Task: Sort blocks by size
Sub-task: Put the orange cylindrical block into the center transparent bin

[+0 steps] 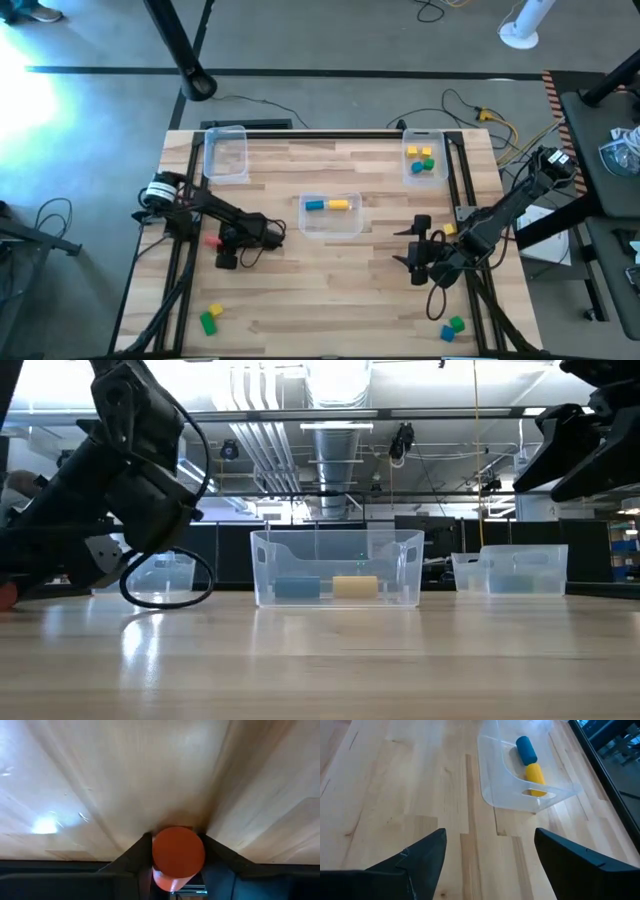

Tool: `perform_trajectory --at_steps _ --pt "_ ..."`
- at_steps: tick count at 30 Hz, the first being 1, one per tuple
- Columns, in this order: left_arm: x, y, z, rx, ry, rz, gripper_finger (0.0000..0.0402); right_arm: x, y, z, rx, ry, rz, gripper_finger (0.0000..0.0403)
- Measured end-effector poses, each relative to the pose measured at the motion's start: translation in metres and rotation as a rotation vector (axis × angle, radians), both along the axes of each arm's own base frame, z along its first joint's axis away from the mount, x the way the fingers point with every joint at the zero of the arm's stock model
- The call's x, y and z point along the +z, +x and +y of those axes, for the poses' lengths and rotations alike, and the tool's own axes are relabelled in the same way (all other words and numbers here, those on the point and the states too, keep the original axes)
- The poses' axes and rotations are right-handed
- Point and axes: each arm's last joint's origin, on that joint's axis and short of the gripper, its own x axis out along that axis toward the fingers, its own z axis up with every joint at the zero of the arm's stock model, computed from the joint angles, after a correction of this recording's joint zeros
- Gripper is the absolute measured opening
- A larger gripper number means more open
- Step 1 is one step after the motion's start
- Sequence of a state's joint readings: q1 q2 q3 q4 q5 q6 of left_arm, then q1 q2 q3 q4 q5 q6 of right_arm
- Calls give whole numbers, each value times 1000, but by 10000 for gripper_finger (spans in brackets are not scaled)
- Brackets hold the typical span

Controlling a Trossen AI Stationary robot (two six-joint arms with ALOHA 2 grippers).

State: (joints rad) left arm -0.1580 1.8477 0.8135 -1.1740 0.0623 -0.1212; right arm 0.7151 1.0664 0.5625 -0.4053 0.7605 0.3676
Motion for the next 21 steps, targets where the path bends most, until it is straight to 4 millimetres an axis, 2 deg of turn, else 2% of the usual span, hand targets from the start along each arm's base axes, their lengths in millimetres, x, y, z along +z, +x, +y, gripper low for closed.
perform_trajectory --at_steps 4,10,13,17,21 --pt "12 10 -3 11 24 -62 114 0 0 0 0 -1 1 283" --pt "54 29 -10 132 48 -323 114 0 0 0 0 -1 1 272" --pt "75 31 -13 194 58 -409 114 0 0 0 0 -1 1 266" --pt "103 36 -15 258 69 -596 117 0 0 0 0 -1 1 259" --pt "131 49 -13 274 114 -856 119 0 0 0 0 0 0 251"
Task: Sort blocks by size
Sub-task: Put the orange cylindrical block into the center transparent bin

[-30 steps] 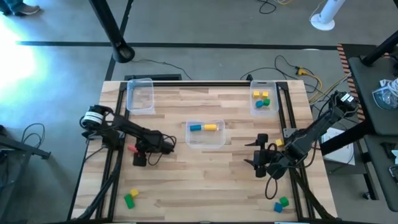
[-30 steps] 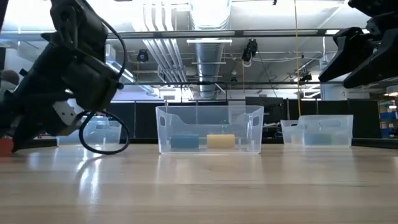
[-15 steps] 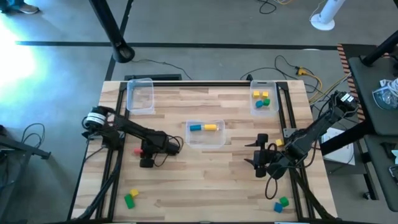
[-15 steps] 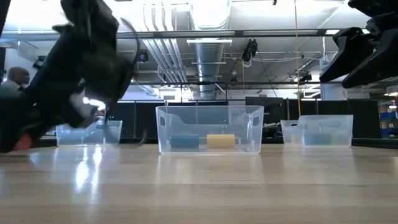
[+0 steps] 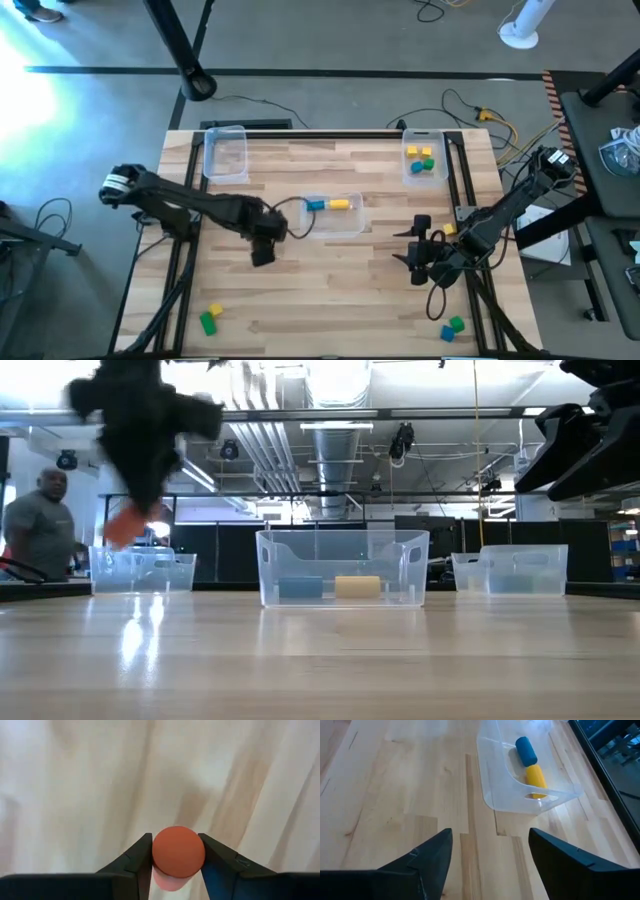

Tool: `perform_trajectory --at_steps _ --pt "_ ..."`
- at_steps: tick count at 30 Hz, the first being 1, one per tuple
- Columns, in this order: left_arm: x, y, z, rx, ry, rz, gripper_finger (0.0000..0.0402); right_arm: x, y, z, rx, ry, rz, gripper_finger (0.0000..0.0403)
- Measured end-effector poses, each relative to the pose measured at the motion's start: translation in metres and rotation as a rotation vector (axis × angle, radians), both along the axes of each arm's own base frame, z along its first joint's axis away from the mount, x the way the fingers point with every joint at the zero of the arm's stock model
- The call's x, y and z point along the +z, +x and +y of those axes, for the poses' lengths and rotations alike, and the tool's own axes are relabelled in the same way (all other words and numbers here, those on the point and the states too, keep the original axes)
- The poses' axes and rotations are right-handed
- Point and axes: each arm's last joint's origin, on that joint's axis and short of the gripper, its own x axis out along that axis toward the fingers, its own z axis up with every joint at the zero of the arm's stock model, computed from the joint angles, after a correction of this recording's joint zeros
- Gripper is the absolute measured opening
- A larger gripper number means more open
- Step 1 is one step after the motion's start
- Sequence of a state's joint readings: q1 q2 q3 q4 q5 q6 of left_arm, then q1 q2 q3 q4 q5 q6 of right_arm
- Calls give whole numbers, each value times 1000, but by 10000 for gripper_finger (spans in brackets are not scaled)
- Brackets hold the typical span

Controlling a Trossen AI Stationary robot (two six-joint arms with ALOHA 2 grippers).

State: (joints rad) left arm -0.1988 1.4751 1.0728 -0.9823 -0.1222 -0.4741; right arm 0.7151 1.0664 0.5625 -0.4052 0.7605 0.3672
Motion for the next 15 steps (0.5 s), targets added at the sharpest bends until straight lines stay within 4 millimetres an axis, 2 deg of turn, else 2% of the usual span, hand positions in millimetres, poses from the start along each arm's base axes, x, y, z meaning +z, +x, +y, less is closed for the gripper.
perform_trajectory --at_steps 3,6,10,15 --pt "21 12 4 44 56 -180 119 0 1 0 0 6 -7 247" --pt "36 21 12 82 72 -258 120 2 2 2 0 23 -27 243" --pt "46 34 24 71 95 -287 120 2 2 2 0 25 -29 239" --pt "53 65 45 33 150 -423 121 2 2 2 0 27 -31 237"
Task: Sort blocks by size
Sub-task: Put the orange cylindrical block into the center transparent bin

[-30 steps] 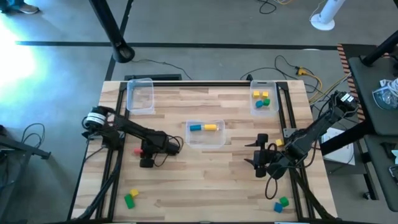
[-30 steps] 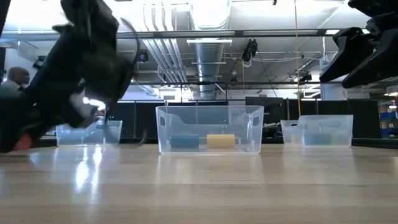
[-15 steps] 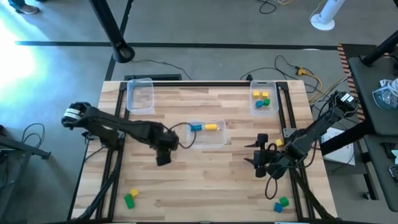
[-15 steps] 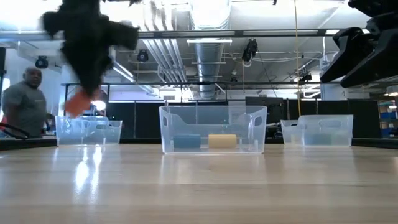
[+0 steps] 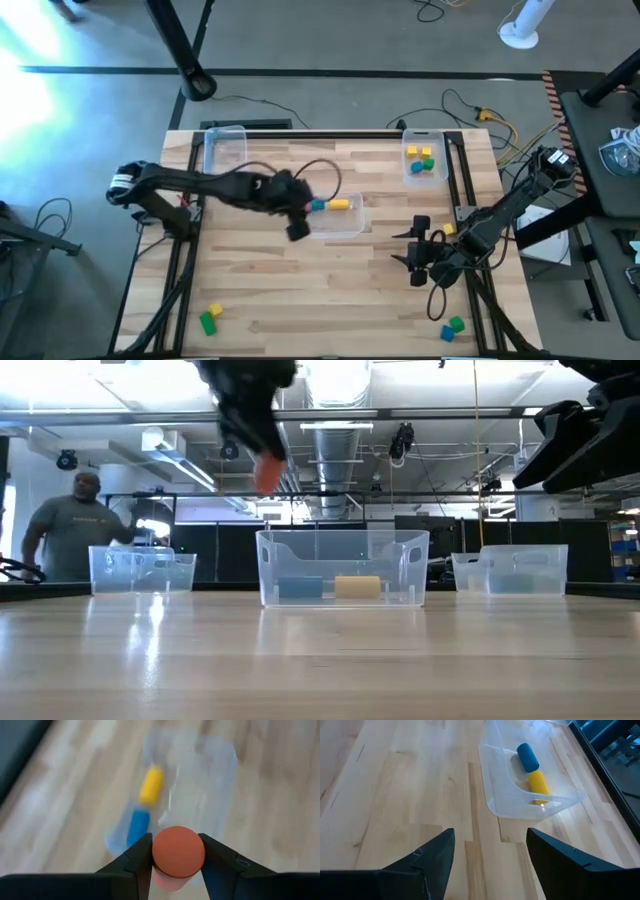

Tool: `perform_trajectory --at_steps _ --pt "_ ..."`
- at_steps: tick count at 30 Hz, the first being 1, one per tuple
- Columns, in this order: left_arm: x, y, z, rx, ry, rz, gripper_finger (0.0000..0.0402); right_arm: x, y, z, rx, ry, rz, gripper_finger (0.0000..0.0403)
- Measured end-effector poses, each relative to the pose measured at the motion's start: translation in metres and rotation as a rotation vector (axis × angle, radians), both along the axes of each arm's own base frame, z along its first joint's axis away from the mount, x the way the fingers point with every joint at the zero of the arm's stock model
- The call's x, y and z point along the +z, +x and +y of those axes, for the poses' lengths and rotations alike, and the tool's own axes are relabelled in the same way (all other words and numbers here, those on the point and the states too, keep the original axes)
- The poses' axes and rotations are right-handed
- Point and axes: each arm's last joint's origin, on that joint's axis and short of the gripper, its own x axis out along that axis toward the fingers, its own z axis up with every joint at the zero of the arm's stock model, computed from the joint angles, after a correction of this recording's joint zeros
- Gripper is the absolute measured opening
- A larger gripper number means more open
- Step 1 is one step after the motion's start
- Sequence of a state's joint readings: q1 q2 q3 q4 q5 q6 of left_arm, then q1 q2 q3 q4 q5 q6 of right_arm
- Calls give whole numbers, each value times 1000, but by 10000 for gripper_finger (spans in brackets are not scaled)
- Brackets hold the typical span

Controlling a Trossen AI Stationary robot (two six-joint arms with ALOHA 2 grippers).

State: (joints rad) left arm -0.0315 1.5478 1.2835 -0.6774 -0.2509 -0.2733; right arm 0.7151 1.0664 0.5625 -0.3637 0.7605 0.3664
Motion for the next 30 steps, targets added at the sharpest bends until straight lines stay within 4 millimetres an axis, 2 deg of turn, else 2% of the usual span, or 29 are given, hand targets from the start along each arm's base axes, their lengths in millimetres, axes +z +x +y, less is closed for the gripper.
perform_trajectory --at_steps 3,8,13,17,20,30 --pt "-6 23 19 36 20 -58 121 0 0 0 0 1 -1 241" --pt "-30 53 52 66 44 17 121 0 0 0 1 2 0 247" --pt "-47 80 73 45 15 53 122 0 0 0 -3 17 0 246" --pt "-61 93 71 -17 -103 84 122 -1 -1 0 -6 41 7 238" --pt "-60 97 64 -33 -125 74 122 -4 -2 0 11 53 31 232" --pt "-79 91 62 43 -208 136 122 -6 -2 0 13 57 36 226"
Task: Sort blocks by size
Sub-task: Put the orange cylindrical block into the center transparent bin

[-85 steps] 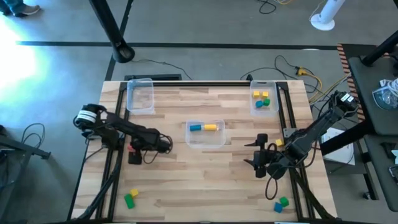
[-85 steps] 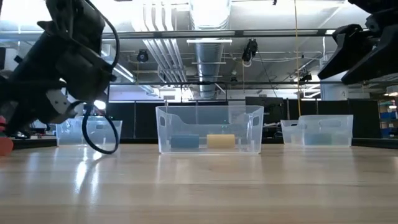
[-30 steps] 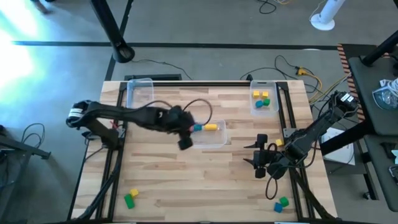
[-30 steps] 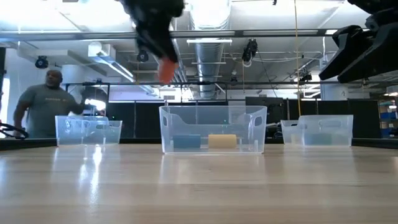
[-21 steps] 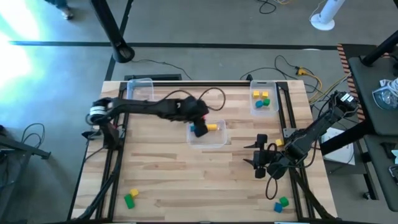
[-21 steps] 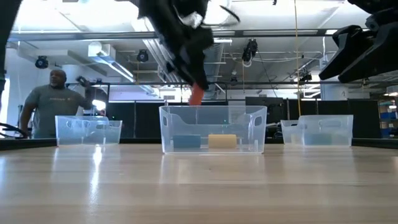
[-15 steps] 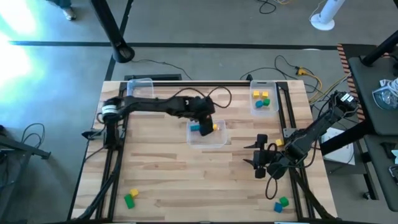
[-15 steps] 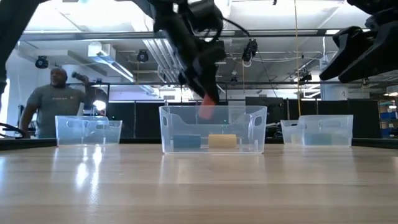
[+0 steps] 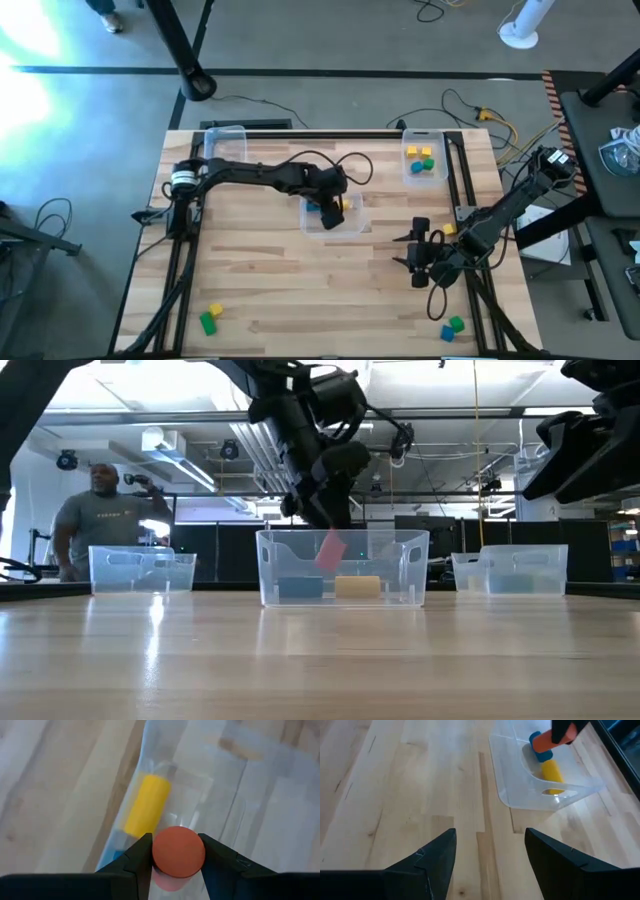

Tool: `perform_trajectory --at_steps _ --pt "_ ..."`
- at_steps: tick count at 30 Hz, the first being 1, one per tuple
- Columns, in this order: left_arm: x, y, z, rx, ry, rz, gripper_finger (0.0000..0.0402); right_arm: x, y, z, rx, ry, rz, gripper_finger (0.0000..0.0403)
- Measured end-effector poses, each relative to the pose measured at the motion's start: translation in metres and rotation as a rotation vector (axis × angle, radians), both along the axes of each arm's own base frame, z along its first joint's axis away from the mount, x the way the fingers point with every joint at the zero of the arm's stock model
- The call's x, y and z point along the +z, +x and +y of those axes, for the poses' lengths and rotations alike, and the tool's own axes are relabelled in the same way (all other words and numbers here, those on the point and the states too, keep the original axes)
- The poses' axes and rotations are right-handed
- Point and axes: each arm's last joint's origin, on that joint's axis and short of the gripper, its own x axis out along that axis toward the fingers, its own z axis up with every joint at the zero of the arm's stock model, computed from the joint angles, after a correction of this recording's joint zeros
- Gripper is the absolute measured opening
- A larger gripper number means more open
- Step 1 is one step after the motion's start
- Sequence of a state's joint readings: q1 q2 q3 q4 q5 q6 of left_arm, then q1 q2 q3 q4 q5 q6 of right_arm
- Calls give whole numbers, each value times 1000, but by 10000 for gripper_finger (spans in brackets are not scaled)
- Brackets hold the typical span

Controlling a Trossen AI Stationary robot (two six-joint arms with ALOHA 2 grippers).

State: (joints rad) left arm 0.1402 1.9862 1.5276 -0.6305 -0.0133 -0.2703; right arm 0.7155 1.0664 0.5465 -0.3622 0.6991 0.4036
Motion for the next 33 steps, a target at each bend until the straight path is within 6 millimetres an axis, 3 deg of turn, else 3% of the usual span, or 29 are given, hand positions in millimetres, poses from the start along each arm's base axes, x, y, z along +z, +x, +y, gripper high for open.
perform_trajectory --at_steps 12,25,33 --pt "-6 -2 4 67 -66 12 122 0 0 0 2 -2 0 235" --pt "-49 6 9 117 -93 120 122 0 0 0 2 -4 2 225" --pt "-54 7 8 95 -68 144 132 0 0 0 5 -9 3 233"
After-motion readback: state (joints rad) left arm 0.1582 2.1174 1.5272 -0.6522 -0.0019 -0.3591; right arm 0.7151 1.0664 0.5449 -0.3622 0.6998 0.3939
